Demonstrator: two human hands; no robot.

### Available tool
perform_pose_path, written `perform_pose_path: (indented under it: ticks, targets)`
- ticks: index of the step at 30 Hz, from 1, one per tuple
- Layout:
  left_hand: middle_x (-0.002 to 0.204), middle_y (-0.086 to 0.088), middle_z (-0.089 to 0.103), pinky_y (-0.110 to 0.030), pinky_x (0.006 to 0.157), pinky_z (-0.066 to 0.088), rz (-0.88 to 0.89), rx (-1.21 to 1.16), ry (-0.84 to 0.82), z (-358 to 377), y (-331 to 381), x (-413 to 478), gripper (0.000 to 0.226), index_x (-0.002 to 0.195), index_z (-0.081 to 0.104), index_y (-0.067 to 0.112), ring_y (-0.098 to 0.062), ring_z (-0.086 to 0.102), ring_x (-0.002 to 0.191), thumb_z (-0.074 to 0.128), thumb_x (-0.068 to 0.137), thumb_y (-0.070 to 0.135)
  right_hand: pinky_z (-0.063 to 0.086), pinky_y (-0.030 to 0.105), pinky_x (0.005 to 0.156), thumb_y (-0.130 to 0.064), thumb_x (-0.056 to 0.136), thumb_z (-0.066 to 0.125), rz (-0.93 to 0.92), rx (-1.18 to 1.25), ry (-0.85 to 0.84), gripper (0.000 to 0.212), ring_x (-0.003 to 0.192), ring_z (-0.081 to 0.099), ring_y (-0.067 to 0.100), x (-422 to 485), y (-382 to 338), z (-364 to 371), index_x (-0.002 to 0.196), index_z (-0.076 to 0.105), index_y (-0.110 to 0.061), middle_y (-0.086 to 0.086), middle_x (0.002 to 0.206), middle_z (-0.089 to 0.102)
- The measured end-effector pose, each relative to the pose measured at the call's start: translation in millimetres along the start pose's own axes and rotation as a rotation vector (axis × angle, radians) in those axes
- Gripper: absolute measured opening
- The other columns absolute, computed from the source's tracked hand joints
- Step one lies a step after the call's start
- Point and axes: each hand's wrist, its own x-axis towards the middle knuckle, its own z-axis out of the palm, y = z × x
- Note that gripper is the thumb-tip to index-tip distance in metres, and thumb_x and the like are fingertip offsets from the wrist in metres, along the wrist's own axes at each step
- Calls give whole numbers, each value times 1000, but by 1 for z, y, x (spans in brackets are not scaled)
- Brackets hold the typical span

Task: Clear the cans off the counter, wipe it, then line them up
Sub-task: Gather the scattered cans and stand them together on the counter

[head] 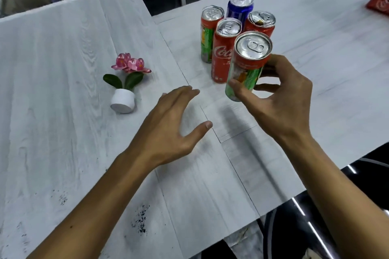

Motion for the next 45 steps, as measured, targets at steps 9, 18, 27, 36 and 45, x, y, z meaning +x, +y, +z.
perform_pose_path:
  ticks: [9,18,27,36,45]
  targets:
    - [160,15,37,-25,115,25,20,4,-26,23,24,34,73,153,36,38,-5,31,146,52,91,74,60,28,75,-46,79,82,52,-19,-4,55,98,68,7,22,49,-20,122,66,-16,-7,107,72]
    - [162,15,35,-25,114,22,8,14,-57,37,29,47,75,153,34,39,-3,29,146,51,90,75,56,14,76,-47,80,83,62,-57,-15,57,98,66,3,37,76,-23,124,66,-15,-7,110,71]
    - [161,14,36,-20,113,14,19,30,-53,44,26,57,75,153,35,38,14,18,138,52,90,73,60,25,78,-44,80,83,50,-86,-28,57,101,67,6,42,92,-24,125,65,-15,-4,113,72]
    - [162,12,37,-26,117,19,19,15,-59,46,25,57,75,154,36,35,10,22,142,52,91,71,60,25,79,-45,81,81,71,-79,-52,57,102,66,6,40,105,-23,127,64,-17,-5,113,71]
    - [161,14,38,-25,121,18,22,2,-95,48,33,57,75,154,38,33,-2,28,147,53,90,70,58,27,87,-53,82,78,114,-102,-126,65,110,62,3,34,119,-33,134,60,-19,-7,122,68]
